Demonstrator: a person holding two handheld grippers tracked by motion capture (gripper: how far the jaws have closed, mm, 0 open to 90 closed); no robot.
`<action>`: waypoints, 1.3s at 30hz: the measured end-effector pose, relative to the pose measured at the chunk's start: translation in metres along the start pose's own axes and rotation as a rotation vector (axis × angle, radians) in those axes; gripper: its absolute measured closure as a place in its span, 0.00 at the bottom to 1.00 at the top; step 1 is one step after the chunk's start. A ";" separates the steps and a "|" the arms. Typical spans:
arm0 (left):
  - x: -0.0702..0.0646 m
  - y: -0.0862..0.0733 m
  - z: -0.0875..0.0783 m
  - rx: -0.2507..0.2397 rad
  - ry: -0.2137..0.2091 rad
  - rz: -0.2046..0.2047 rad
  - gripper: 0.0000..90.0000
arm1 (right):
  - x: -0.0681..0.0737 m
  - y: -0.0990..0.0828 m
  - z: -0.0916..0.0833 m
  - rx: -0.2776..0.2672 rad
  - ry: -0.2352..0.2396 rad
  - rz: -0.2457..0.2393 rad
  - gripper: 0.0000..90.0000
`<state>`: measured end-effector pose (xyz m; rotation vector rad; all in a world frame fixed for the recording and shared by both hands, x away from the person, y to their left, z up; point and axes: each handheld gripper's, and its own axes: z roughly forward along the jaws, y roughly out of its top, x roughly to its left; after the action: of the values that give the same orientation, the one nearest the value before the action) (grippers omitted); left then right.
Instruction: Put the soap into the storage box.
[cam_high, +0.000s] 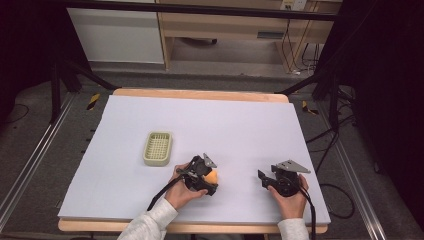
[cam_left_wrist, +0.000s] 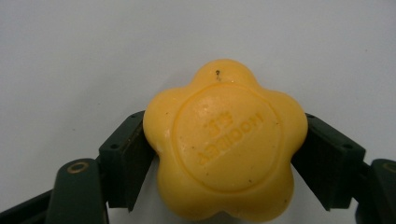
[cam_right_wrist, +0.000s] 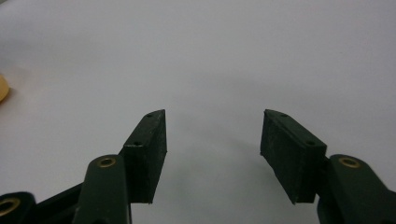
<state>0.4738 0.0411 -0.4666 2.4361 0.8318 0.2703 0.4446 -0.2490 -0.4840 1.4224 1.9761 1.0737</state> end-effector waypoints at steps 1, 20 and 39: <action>0.001 0.000 -0.001 0.002 0.002 -0.001 0.28 | 0.000 0.000 0.000 0.000 -0.001 -0.001 0.46; 0.012 -0.007 -0.025 -0.015 0.028 -0.017 0.28 | 0.001 0.000 0.001 -0.002 -0.002 -0.007 0.47; 0.035 -0.018 -0.052 -0.049 0.045 -0.057 0.28 | -0.002 0.000 -0.002 -0.031 -0.019 0.005 0.47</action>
<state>0.4744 0.0974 -0.4325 2.3649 0.9023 0.3207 0.4442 -0.2512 -0.4828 1.4167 1.9351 1.0840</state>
